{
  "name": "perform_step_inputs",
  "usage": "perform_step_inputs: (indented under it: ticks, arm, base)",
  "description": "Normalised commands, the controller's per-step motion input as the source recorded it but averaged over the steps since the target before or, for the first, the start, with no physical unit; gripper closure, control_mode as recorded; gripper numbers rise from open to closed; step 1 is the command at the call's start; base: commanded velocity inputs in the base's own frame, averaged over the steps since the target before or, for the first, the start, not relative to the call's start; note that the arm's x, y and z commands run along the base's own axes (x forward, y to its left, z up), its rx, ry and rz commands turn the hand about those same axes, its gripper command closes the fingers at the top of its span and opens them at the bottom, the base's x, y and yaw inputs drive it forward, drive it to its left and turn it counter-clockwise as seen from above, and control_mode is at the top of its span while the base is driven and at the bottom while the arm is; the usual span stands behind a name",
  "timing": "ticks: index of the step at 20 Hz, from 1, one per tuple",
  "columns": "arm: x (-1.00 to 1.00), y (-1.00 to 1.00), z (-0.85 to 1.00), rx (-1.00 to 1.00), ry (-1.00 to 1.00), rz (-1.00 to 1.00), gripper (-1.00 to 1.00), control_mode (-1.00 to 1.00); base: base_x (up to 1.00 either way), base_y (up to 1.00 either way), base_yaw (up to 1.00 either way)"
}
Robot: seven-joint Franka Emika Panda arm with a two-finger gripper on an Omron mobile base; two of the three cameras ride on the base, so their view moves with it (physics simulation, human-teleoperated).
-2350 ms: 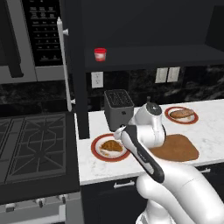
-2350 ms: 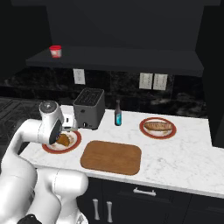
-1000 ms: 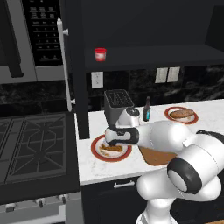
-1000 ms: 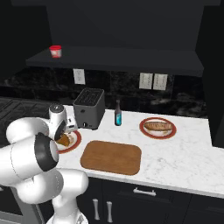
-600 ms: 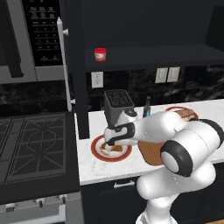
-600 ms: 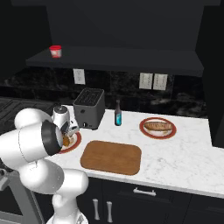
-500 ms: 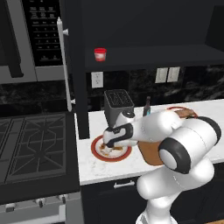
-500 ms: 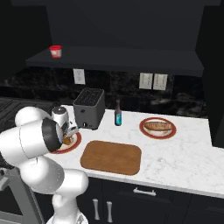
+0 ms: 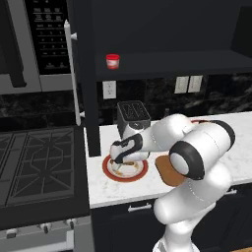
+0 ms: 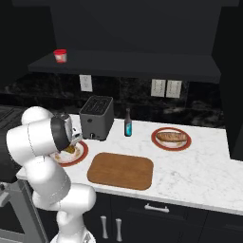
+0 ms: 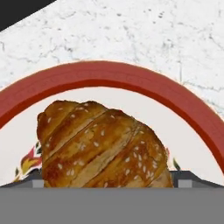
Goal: From the different types of pastries on the counter, select a croissant and place it on the cutting board. Then retrieve a jar of jam from the cabinet and place it alongside the croissant on the cutting board.
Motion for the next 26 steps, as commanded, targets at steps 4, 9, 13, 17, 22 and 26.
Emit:
perform_step_inputs:
  ticks: [4, 9, 13, 17, 22, 26]
  arm:
    - [-0.39, -0.15, 0.78, 0.10, 0.02, 0.00, 1.00, -1.00]
    - [-0.81, -0.37, 0.76, -0.02, 0.08, -0.09, 1.00, -1.00]
    - [-0.22, -0.81, 0.62, -0.23, 0.12, -0.22, 1.00, -1.00]
    - [0.01, -1.00, 0.19, -0.13, 0.12, -0.32, 1.00, -1.00]
    - [0.00, -1.00, 0.01, 0.01, 0.07, -0.35, 1.00, -1.00]
    - [0.04, -0.98, -0.15, 0.19, 0.00, -0.34, 1.00, -1.00]
  base:
    - [0.00, 0.00, 0.00]
    - [0.00, 0.00, 0.00]
    - [0.00, 0.00, 0.00]
    - [0.00, 0.00, 0.00]
    - [0.00, 0.00, 0.00]
    - [0.00, 0.00, 0.00]
